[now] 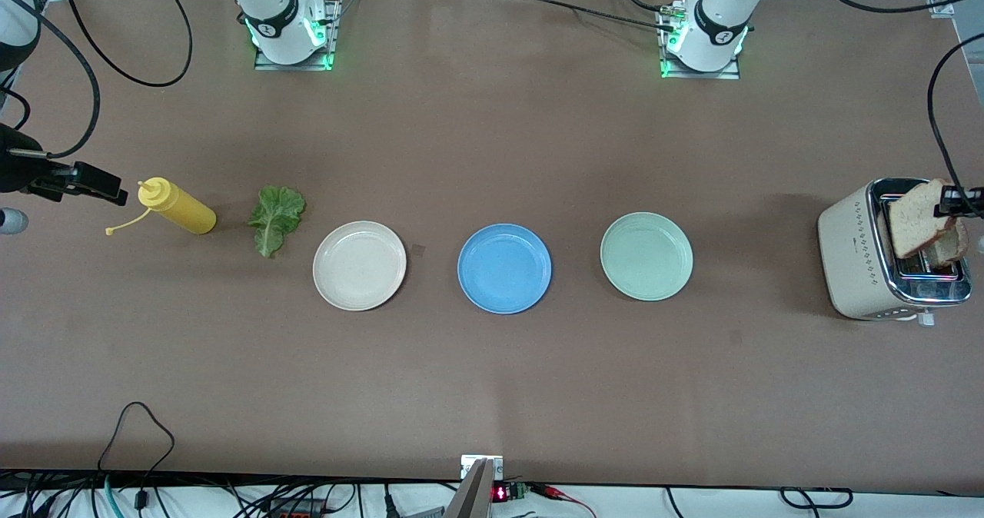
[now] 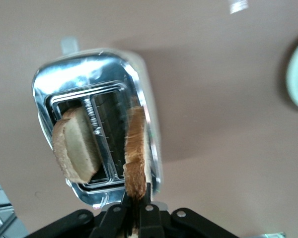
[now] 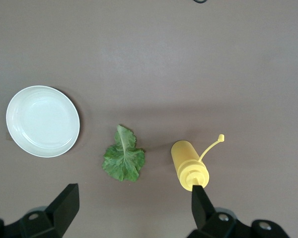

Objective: Make sandwich in blue plate with both arms
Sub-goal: 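Grasp the bread slice with the left gripper and lift it out, then carry the bread slice with the left gripper onto the blue plate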

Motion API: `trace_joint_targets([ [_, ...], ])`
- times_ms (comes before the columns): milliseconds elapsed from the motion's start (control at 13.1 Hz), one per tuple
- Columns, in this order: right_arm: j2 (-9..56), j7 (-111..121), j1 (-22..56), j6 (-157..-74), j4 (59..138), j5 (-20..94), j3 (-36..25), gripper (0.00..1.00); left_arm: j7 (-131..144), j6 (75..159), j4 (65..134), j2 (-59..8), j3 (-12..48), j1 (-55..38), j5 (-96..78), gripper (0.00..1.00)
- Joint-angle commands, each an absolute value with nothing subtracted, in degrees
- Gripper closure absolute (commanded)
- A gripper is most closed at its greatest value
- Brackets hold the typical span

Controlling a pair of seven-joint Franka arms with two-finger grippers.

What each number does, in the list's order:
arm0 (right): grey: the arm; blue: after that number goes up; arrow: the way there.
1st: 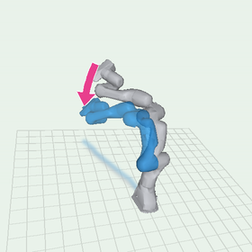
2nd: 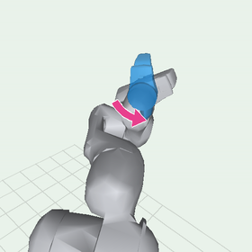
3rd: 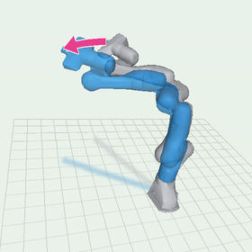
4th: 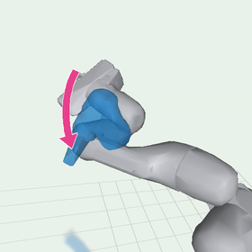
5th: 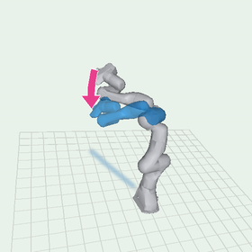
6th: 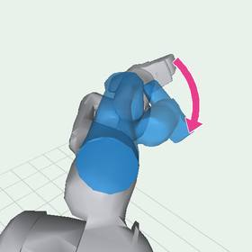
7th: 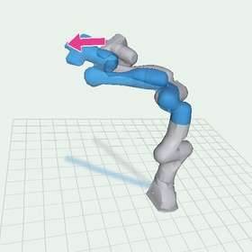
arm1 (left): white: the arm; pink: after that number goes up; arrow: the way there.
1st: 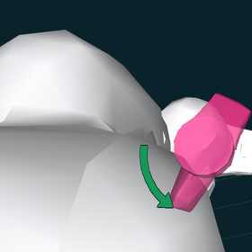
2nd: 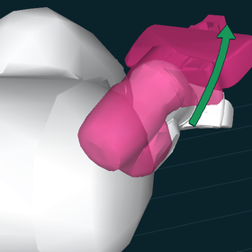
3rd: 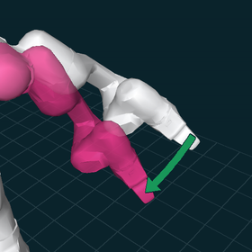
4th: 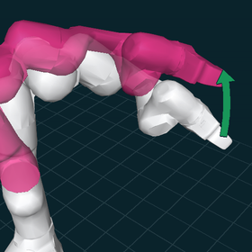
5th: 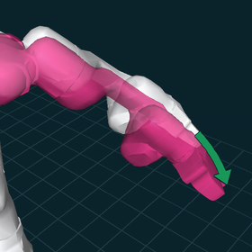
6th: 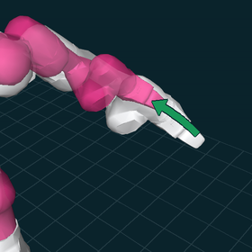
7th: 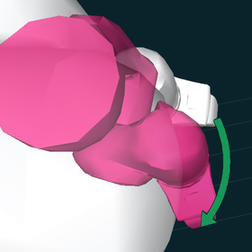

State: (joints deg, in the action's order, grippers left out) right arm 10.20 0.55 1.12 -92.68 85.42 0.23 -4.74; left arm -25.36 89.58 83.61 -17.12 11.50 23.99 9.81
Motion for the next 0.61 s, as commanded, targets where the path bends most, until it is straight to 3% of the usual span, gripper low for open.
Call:
trace_joint_targets([
  [0, 10.28, 0.26, 0.88, -92.29, 85.43, 1.05, -4.57, 0.00, -25.84, 85.96, 79.80, -17.75, 18.26, 24.26, 9.58, 0.97],
  [305, 10.98, 1.14, 0.88, -92.37, 85.43, 1.05, -4.57, 0.00, -25.76, 81.92, 80.60, -22.22, 29.85, 22.69, 6.09, 0.96],
  [534, 11.51, 1.41, 1.05, -92.29, 85.43, 1.05, -4.57, 0.00, -17.18, 84.62, 80.42, -28.37, 30.50, 17.06, -8.03, 0.96],
])
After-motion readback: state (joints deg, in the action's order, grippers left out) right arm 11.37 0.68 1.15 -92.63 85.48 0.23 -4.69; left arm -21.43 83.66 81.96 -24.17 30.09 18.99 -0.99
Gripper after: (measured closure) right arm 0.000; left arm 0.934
